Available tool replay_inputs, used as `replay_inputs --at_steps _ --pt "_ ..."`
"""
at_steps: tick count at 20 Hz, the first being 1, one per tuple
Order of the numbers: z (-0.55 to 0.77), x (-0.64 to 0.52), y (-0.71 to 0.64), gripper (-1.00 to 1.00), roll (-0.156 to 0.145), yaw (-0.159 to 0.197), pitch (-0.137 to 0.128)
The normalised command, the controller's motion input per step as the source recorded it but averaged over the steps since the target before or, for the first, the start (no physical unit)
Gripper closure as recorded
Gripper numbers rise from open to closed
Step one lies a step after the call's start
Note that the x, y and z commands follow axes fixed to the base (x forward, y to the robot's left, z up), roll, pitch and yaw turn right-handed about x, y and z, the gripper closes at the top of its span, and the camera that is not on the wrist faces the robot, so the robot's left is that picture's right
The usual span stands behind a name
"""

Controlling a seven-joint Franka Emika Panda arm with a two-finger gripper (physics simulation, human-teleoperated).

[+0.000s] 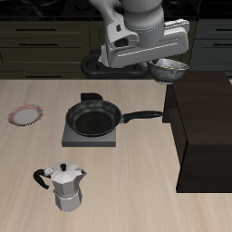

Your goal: Place the bowl on top of the shelf

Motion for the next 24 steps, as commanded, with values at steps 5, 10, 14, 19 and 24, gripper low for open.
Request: replay_inputs --at_steps 5,10,14,19,24 --pt "-0.03 -0.21 0.40 1.00 0.023 0.043 0.004" --pt "0.00 -0.11 0.42 1.00 0.025 0.024 0.002" --pt "-0.05 -0.01 0.43 1.00 0.015 0.011 0.005" --pt "-0.05 -0.04 0.38 1.00 -0.004 0.026 0.013" --pt "-0.02 -0.03 0.31 1.00 -0.023 0.022 -0.015"
